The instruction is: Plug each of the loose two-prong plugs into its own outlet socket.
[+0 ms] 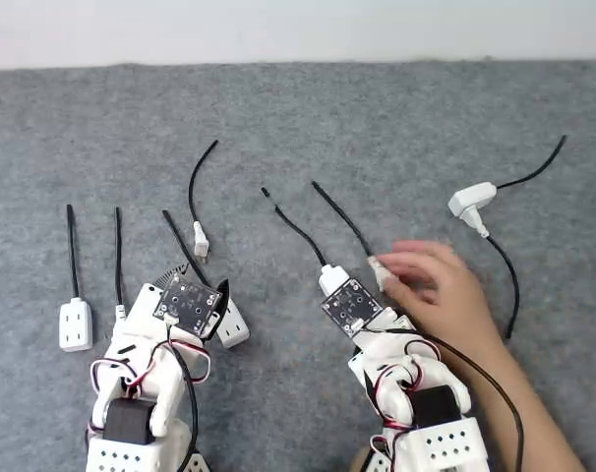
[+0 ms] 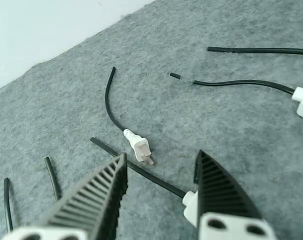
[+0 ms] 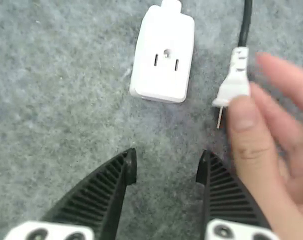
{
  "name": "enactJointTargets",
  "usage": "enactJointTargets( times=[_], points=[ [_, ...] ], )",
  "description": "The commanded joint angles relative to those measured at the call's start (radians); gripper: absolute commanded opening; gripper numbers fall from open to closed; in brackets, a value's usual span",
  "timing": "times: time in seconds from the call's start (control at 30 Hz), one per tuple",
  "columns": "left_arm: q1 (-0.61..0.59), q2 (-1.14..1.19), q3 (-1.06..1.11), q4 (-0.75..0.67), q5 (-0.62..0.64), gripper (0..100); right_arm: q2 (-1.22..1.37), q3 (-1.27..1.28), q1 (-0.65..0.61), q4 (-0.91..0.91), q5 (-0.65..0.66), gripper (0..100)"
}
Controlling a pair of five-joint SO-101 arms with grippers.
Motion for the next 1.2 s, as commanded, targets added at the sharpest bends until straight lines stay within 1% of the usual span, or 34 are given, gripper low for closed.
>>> enactJointTargets(
  times=[0.0,0.83,0.93,1.07,1.17],
  points=[
    [-0.006,-0.015,-0.008,0.002,-0.015,23,-0.012,0.015,0.013,0.005,-0.003,21.0],
    [-0.006,-0.015,-0.008,-0.014,-0.015,23,-0.012,0.015,0.013,0.005,-0.003,21.0],
    [-0.006,-0.015,-0.008,-0.002,-0.015,23,-0.012,0.015,-0.018,0.005,-0.003,21.0],
    [-0.006,-0.015,-0.013,0.026,-0.015,23,-0.012,0.015,-0.117,0.005,-0.003,21.0],
    [-0.006,-0.015,-0.013,0.025,-0.015,23,-0.012,0.015,-0.159,0.005,-0.003,21.0]
  ],
)
